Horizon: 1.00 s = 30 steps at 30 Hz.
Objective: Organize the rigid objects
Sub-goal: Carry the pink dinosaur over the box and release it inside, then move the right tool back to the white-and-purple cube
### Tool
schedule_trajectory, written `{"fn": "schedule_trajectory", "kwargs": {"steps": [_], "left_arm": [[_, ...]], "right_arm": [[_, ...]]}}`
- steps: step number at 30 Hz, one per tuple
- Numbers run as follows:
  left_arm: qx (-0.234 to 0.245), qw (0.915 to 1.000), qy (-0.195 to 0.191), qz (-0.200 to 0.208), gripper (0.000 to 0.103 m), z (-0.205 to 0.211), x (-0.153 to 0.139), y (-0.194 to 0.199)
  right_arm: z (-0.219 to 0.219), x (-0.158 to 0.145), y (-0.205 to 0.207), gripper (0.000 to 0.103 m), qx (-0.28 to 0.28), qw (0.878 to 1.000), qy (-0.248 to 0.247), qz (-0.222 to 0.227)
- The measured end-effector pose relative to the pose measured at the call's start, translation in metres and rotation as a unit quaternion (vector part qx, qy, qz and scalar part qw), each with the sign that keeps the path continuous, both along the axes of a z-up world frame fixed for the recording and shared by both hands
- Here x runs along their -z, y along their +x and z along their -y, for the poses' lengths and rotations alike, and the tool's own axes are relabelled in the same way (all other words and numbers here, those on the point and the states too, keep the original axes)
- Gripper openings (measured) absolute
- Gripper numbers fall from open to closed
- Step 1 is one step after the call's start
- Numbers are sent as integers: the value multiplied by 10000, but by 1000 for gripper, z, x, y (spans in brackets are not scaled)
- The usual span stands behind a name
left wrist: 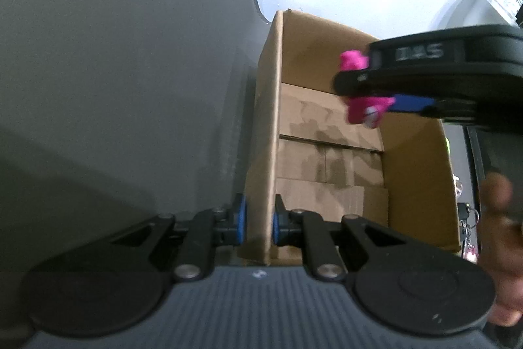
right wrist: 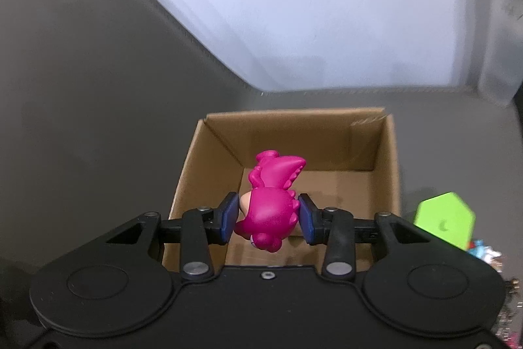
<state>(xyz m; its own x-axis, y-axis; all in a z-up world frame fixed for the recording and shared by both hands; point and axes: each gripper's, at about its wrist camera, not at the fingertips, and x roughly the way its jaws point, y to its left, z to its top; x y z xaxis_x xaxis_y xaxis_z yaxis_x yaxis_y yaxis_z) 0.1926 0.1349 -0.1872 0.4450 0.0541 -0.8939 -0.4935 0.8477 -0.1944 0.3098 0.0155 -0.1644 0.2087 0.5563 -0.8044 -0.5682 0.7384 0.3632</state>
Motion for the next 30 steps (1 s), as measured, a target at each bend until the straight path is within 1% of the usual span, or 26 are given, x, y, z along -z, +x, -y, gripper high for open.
{"fn": "schedule_trajectory", "kwargs": {"steps": [3, 6, 11, 12, 13, 15, 16, 17, 24, 26, 27, 28, 30], "left_arm": [[5, 10000, -26, 15, 15, -2, 0, -1], [2, 10000, -53, 25, 15, -3, 1, 0], [-15, 10000, -85, 45, 15, -4, 0, -1], [-9, 10000, -82, 45, 15, -4, 1, -2], [-6, 10000, -84, 49, 15, -4, 1, -2], [-9, 9999, -100, 48, 15, -5, 1, -3], [-15, 9999, -102, 43, 15, -5, 0, -2], [-18, 9999, -106, 41, 15, -6, 0, -2], [-18, 9999, -106, 32, 15, -6, 0, -1], [-17, 9999, -119, 25, 15, -7, 0, 0], [-9, 9999, -109, 26, 15, -6, 0, 0], [-1, 9999, -101, 28, 15, -6, 0, 0], [4, 10000, -90, 30, 15, -6, 1, 0]], "right_arm": [[-8, 16, 3, 40, -47, 9997, -77, -234], [-13, 29, 6, 40, -45, 9992, -173, -350], [-22, 33, 10, 40, 9, 9989, -78, -452], [-23, 33, 11, 41, -1, 9989, -55, -475], [-24, 33, 12, 44, -23, 9987, -42, -498], [-26, 30, 11, 54, -100, 9985, 60, -534], [-25, 29, 12, 64, -116, 9984, 93, -538], [-25, 27, 11, 65, -115, 9987, 69, -492], [-3, 11, 8, 65, -4, 9990, 37, -437], [12, -4, 4, 66, 13, 9987, 291, -420], [19, -12, 2, 68, 74, 9987, 379, -322], [28, -21, 0, 74, 137, 9987, 449, -219], [45, -33, 0, 75, 223, 9976, 634, -165]]}}
